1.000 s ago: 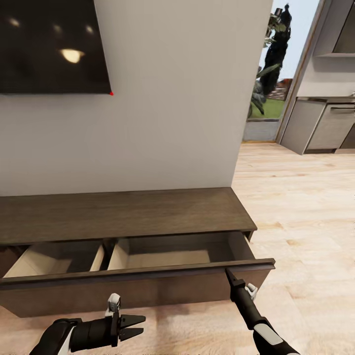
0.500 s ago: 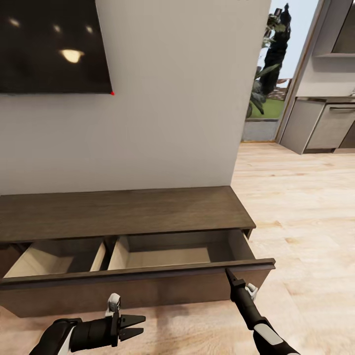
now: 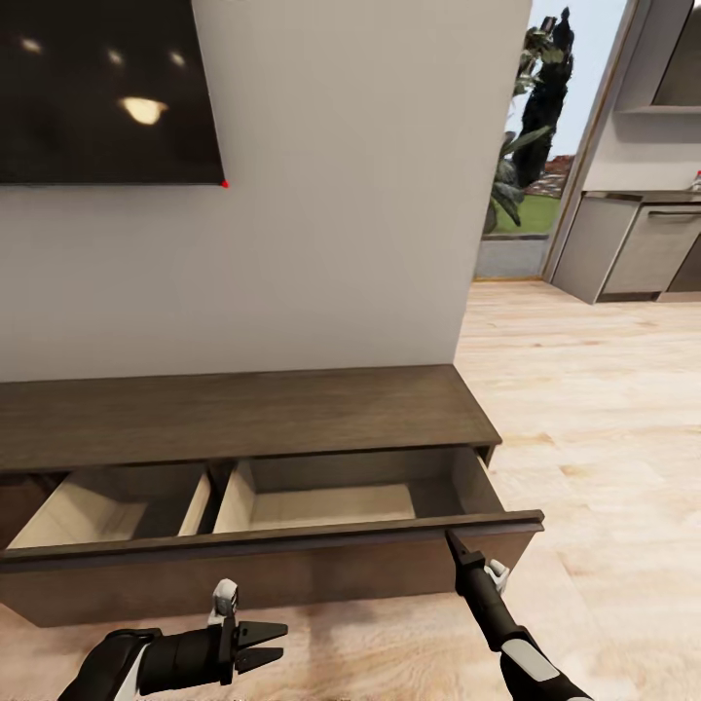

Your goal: Place each of the two pumpkins and all three candles from the living room inside a cabinet in the living room (use any cabinet), then make sure every cabinet is closed, and position the cauldron so it is next to a table in the living room.

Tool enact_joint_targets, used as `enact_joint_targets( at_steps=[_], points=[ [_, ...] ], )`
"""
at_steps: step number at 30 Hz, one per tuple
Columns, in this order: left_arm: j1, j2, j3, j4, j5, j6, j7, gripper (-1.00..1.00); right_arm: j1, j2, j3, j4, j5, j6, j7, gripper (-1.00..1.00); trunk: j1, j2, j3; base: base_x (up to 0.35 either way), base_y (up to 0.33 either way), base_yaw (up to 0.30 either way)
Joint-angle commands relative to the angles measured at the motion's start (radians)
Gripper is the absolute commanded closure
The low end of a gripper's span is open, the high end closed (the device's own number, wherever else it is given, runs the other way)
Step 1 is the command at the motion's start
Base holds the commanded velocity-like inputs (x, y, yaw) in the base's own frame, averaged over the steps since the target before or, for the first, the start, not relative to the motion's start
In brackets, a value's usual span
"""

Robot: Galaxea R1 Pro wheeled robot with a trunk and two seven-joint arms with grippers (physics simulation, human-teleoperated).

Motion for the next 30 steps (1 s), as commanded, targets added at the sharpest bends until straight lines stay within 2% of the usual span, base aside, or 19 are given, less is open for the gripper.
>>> enact_joint_targets(
  at_steps=[1,30],
  points=[
    [-0.001,0.000,0.000,0.000,0.002,0.010,-0.002,-1.00,0.000,0.001,0.024,0.031,0.008,0.011,0.004,1.00,0.000,0.000,-0.001,-0.050,0.000,0.000],
    [-0.001,0.000,0.000,0.000,0.002,0.010,-0.002,-1.00,0.000,0.001,0.025,0.031,0.008,0.011,0.004,1.00,0.000,0.000,-0.001,-0.030,0.000,0.000]
  ],
)
